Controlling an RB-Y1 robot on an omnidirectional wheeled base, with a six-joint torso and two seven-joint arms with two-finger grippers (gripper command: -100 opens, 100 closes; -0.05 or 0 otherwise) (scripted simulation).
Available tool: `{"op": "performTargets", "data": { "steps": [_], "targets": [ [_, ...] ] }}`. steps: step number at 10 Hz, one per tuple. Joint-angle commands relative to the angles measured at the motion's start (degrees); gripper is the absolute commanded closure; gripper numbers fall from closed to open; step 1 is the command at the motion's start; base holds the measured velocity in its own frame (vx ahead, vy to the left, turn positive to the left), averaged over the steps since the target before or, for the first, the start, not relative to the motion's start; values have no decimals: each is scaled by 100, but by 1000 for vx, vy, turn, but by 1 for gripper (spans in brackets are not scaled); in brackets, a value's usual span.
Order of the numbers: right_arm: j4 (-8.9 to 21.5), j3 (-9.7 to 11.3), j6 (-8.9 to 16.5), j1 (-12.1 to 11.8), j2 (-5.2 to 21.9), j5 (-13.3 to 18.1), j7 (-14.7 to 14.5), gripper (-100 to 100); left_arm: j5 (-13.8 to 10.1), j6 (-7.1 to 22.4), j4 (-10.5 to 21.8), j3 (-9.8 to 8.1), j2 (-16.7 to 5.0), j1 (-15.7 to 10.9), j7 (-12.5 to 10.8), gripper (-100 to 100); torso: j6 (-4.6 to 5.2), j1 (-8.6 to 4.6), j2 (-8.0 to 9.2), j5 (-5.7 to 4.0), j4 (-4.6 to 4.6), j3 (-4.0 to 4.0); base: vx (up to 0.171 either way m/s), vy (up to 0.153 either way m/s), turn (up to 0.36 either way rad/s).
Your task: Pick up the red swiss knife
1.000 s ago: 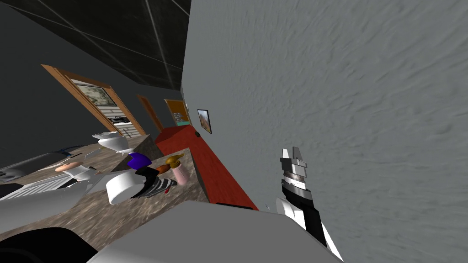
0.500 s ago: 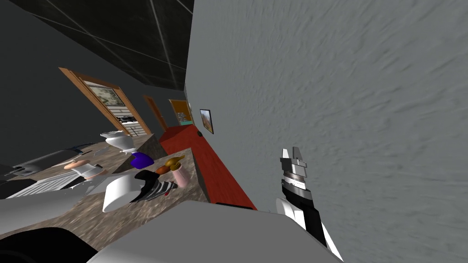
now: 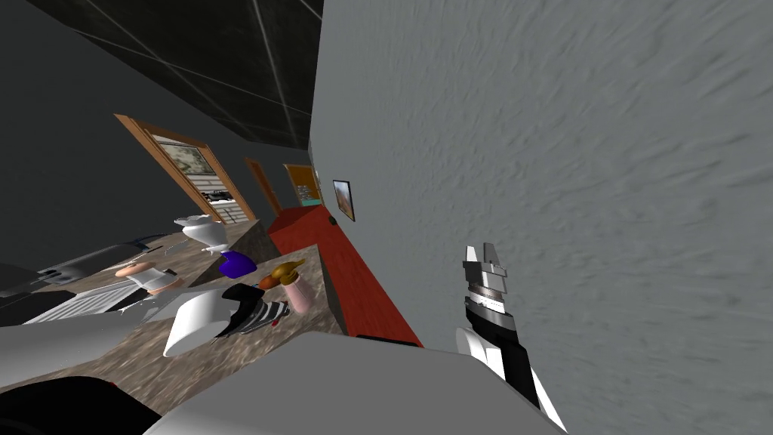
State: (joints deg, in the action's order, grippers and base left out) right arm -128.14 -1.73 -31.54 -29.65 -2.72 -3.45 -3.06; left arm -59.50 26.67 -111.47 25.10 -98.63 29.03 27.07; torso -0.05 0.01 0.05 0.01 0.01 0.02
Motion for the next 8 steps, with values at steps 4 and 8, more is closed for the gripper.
{"op": "performTargets", "data": {
  "steps": [4, 8],
  "targets": [
    [0, 0, 0, 0, 0, 0, 0, 0, 0, 0, 1, -5, -7, -3, -1, 100, 5, 10, -6, 15, -5, -6, 0, 0, 0],
    [0, 1, 0, 1, 0, 0, 0, 0, -408, 352, 250, -607, 274, 340, 491, 100, 16, 16, 1, 34, -7, -4, -52, -13, -103]
  ]
}}
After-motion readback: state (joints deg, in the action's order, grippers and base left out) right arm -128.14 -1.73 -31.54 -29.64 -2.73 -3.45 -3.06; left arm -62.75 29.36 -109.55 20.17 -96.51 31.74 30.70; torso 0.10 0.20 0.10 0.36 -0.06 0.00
